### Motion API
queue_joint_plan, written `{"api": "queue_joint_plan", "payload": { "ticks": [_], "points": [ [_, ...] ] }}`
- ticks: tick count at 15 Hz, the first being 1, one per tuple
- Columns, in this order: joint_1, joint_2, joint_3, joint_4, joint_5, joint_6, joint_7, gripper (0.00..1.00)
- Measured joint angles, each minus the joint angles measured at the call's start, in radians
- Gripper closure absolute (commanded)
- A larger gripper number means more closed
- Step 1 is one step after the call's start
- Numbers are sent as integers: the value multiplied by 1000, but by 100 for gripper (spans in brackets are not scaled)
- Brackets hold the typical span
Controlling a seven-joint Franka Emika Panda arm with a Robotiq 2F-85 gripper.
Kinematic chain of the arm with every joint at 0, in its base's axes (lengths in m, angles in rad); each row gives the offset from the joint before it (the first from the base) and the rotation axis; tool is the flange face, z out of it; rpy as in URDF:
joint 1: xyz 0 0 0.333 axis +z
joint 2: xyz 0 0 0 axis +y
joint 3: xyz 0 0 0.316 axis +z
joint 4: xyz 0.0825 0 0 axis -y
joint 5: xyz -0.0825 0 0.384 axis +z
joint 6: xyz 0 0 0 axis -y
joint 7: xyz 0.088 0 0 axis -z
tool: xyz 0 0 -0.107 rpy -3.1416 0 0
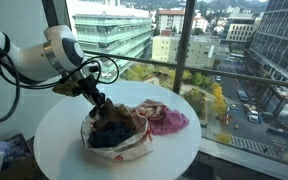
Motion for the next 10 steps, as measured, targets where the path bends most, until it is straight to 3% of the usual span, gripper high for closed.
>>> {"api": "queue_joint_plan", "payload": {
  "ticks": [6, 10],
  "points": [
    [-63, 234, 24, 87, -39, 63, 1, 97],
    [-28, 399, -31, 191, -207, 204, 105, 97]
  ]
}}
